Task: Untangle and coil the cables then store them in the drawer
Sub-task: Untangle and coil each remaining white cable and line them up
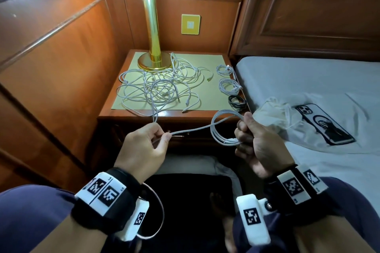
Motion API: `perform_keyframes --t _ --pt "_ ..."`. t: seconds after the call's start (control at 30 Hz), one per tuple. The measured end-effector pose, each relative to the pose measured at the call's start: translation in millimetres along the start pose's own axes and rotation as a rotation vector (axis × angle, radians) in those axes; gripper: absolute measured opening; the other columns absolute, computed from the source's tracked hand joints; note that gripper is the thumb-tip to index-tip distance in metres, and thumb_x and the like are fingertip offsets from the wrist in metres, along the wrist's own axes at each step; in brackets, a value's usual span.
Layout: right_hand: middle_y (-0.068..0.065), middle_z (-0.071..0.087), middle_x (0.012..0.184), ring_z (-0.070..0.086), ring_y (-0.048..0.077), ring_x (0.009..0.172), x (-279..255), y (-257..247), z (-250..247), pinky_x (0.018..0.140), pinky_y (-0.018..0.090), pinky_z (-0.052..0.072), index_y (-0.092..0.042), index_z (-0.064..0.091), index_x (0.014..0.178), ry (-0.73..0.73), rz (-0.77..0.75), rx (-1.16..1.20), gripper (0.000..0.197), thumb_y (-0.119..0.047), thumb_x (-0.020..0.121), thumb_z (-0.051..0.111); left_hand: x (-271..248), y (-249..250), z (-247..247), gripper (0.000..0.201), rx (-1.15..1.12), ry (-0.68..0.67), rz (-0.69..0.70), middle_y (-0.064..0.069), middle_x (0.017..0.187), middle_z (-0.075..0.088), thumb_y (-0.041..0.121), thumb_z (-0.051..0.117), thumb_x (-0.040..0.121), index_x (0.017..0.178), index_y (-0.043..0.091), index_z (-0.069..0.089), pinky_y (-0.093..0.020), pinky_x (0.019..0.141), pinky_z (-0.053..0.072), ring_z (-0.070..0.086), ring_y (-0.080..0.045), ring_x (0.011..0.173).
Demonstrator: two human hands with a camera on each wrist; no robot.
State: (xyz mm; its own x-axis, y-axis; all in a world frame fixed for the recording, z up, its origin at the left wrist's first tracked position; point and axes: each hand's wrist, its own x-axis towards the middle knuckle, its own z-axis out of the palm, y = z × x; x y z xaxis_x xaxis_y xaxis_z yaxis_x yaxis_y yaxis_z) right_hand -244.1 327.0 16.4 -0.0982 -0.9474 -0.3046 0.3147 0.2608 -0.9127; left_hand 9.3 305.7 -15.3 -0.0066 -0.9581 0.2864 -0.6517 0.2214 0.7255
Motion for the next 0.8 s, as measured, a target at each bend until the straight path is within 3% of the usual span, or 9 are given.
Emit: perform_keyframes --t 0.1,0.2,0.3,0.5,0.63,0.73,0.8 --pt "-0.008 0.028 0.052 0.013 0.007 0.039 -2 -6 -2 0.05 0.03 0.007 -0.022 0.042 0.064 -0.091 0.09 -0.059 0.046 -0.048 0.101 0.04 16 -5 -10 0.033 0.021 0.136 -0.057 0.006 0.047 0.044 0.028 0.072 0.089 0.064 0.016 0.054 -0.014 0.046 0.029 0.045 -0.009 0.047" --pt "-0.008 0.026 0.053 0.014 0.006 0.035 -5 -9 0 0.045 0.027 0.01 -0.022 0.042 0.063 -0.155 0.149 -0.048 0.044 -0.048 0.099 0.043 27 -13 -18 0.032 -0.005 0.185 -0.087 0.003 0.049 0.046 0.027 0.073 0.088 0.065 0.014 0.055 -0.025 0.048 0.033 0.039 -0.013 0.044" --pt "-0.009 0.022 0.053 0.013 0.006 0.035 -5 -12 1 0.047 0.028 0.009 -0.024 0.043 0.062 -0.158 0.141 0.101 0.041 -0.046 0.097 0.046 19 -8 -16 0.033 0.03 0.135 -0.07 0.004 0.046 0.042 0.027 0.072 0.089 0.064 0.016 0.054 -0.015 0.045 0.029 0.042 -0.011 0.046" --pt "-0.009 0.023 0.047 0.003 0.011 0.042 -13 -18 2 0.046 0.025 0.012 -0.025 0.042 0.062 -0.24 0.135 0.36 0.041 -0.043 0.099 0.04 11 -12 5 0.028 0.017 0.021 -0.017 0.006 0.05 0.047 0.028 0.071 0.091 0.068 0.021 0.056 -0.014 0.048 0.031 0.045 -0.009 0.049" --pt "-0.008 0.024 0.049 0.006 0.011 0.041 -14 -16 2 0.042 0.022 0.021 -0.025 0.043 0.063 -0.269 0.104 0.425 0.042 -0.042 0.101 0.037 1 -14 22 0.015 -0.003 -0.078 0.011 0.003 0.063 0.063 0.028 0.068 0.093 0.079 0.022 0.066 -0.029 0.057 0.046 0.055 -0.013 0.055" --pt "-0.008 0.03 0.048 0.007 0.011 0.041 -13 -15 1 0.042 0.022 0.024 -0.026 0.044 0.063 -0.265 0.078 0.443 0.042 -0.042 0.101 0.036 -7 -13 33 0.011 0.031 -0.107 0.114 0.004 0.073 0.062 0.025 0.069 0.092 0.084 0.019 0.071 -0.029 0.066 0.046 0.057 -0.015 0.066" --pt "-0.008 0.03 0.048 0.007 0.011 0.041 -13 -15 1 0.043 0.022 0.026 -0.027 0.044 0.064 -0.288 0.084 0.442 0.042 -0.042 0.102 0.036 -13 -11 39 0.017 0.065 -0.14 0.154 0.003 0.078 0.061 0.033 0.063 0.094 0.088 0.02 0.073 -0.031 0.065 0.05 0.06 -0.02 0.068"
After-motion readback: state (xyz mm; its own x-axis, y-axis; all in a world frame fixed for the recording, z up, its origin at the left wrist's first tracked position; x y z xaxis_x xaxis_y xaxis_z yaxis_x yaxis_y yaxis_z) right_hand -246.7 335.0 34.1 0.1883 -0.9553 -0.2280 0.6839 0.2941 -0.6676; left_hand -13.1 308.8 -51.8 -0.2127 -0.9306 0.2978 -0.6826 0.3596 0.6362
